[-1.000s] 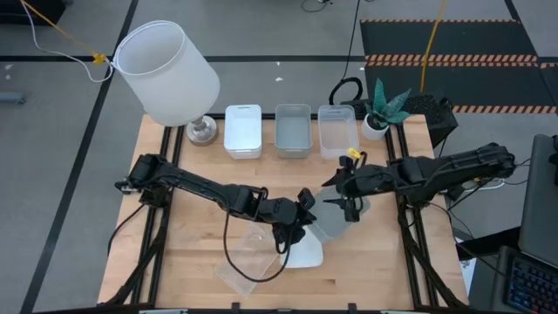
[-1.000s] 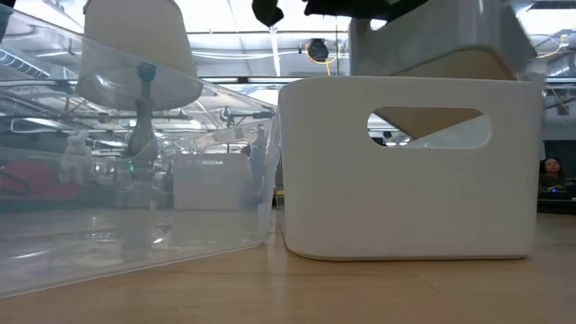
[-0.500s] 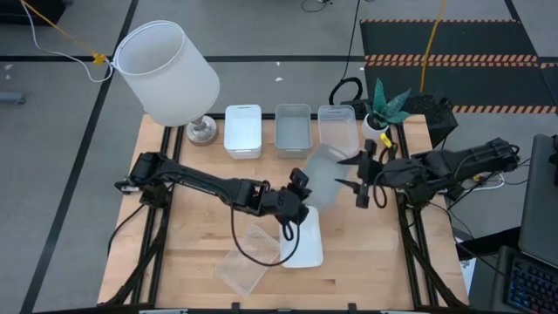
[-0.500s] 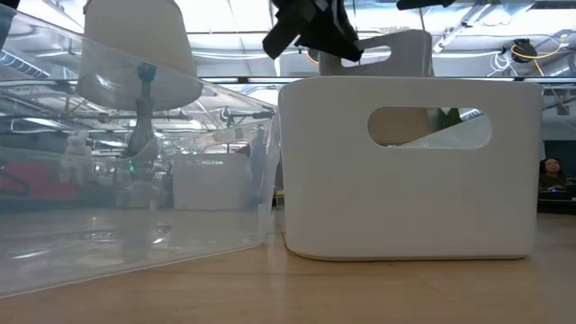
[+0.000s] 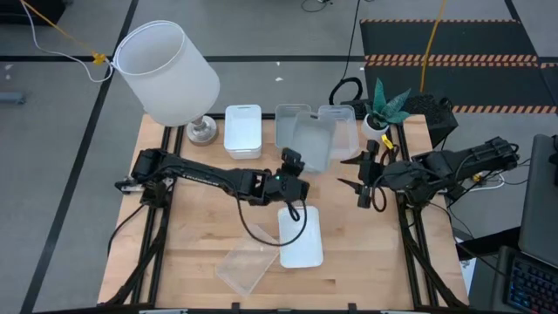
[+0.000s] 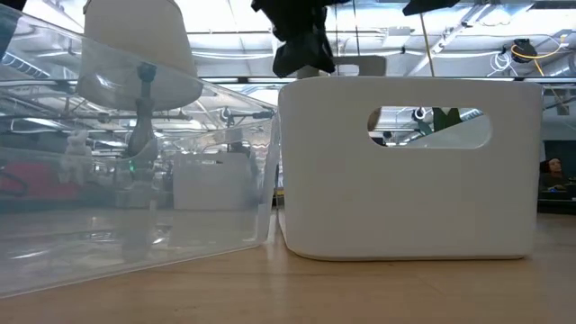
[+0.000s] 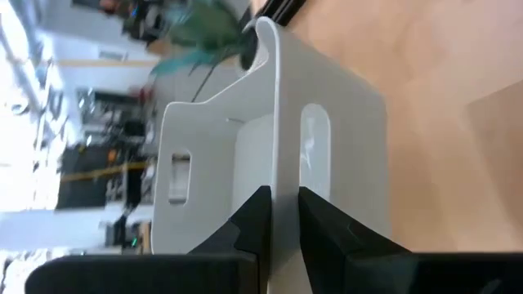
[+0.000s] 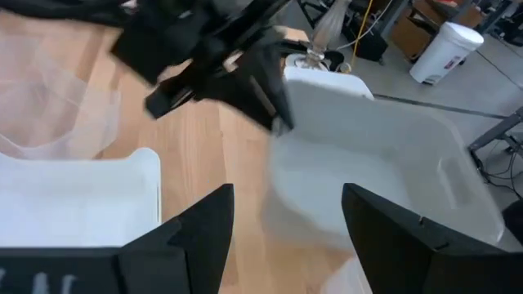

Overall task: Stack baskets by color
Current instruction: Stack the gray bin on the top middle stacked gray bins

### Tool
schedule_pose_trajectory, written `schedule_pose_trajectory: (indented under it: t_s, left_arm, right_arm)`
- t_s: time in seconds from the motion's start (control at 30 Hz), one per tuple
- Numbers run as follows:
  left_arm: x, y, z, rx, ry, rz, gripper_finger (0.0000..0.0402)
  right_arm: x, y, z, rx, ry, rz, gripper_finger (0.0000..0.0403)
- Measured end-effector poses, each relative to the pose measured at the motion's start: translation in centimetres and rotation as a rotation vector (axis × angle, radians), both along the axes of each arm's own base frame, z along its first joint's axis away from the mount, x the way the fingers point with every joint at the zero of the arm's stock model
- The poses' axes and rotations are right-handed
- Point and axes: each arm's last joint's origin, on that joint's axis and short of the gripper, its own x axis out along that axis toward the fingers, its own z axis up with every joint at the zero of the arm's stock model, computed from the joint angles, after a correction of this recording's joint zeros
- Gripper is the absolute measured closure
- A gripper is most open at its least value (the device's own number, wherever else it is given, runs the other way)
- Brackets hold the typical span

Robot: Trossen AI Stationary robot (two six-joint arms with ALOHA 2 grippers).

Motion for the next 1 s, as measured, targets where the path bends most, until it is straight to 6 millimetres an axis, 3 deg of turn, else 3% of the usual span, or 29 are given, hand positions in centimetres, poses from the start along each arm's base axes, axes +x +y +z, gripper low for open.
schedule_pose_trajectory:
  t_s: [0.57, 1.0]
  left_arm:
    - [-0.1, 7.1, 0.0, -0.006, -0.04, 0.224, 0.0346]
    - [-0.4, 10.2, -0.2, -0.121, -0.086, 0.266, 0.0346]
  right_arm:
    - [-1.0, -0.3, -0.4, 0.001, 0.061, -0.012, 0.018]
    - [-1.4, -0.4, -0.6, 0.03, 0.082, -0.03, 0.018]
